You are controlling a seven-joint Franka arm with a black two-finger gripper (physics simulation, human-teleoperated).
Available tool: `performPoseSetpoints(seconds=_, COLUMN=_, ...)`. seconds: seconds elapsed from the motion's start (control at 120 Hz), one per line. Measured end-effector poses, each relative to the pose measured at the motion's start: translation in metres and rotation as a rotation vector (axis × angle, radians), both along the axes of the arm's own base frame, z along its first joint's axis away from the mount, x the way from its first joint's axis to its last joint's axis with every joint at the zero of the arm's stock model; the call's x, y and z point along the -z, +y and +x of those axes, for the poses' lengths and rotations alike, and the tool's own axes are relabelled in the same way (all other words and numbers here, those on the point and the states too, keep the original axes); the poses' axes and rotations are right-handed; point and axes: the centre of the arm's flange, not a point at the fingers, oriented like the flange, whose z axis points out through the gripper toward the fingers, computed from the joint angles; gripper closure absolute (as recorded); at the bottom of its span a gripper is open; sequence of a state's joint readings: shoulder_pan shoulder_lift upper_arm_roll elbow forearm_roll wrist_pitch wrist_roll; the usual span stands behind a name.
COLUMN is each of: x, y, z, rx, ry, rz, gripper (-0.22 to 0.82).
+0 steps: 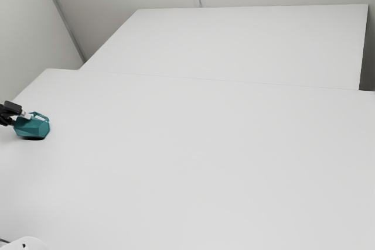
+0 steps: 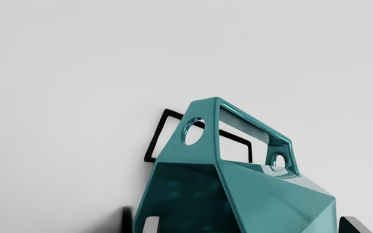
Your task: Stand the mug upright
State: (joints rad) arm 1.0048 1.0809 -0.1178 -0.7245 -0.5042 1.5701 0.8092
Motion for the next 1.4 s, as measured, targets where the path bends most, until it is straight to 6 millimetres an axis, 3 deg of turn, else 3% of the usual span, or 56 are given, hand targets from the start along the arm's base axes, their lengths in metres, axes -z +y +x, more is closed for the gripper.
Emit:
performPoseSetpoints(seconds=0.767, x=0.012, y=-0.007, z=0.008, rx=-0.005, ry=-0.069, rz=-0.074, gripper=0.01)
performPoseSetpoints(seconds=1.233, x=0.014, y=-0.014, z=0.015, rx=0.007, ry=-0.088, rz=-0.103, gripper=0.24)
performPoseSetpoints(seconds=1.4, x=0.012, y=-0.015, z=0.016, rx=0.006, ry=-0.099, rz=-0.112, gripper=0.37)
